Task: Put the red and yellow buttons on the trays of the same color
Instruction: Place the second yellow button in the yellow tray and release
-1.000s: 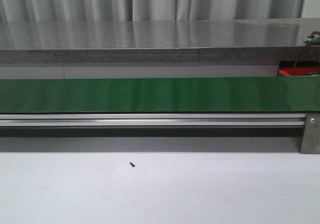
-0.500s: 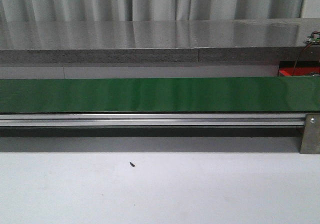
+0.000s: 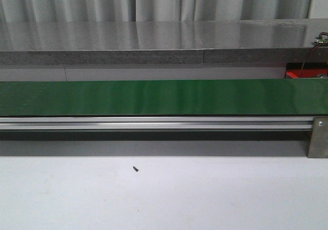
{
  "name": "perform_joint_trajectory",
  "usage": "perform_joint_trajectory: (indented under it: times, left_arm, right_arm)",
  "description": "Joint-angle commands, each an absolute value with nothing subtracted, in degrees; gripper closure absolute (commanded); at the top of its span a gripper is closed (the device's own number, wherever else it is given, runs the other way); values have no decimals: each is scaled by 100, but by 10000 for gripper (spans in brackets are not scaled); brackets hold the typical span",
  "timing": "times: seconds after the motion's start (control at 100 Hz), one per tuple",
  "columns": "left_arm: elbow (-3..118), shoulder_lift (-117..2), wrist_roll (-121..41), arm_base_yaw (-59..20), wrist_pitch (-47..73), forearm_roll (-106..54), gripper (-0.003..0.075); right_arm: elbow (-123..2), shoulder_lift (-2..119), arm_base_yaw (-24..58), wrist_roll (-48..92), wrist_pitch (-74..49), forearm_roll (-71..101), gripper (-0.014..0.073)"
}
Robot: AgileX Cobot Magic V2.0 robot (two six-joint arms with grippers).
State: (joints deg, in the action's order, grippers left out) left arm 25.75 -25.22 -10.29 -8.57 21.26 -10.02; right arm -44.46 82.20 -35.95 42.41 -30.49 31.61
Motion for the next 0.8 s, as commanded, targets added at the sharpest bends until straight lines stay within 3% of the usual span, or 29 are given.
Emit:
perform_joint_trajectory:
  times: [0.0,0.57,0.79]
  left_arm:
    - [2749,-2542,-1009,-897,1655,-1079,740]
    - [2749,-2542,-1009,-897,1655,-1079,740]
    - [2749,-2542,-1009,-897,1655,-1079,740]
  right_arm:
    - [-4572,8198,-3589,4461,-2857,3469,356]
    - [-4572,8684,-3589,4598,-2718,3578,349]
    - [-4572,8684,-3589,4598,-2718,3578,227]
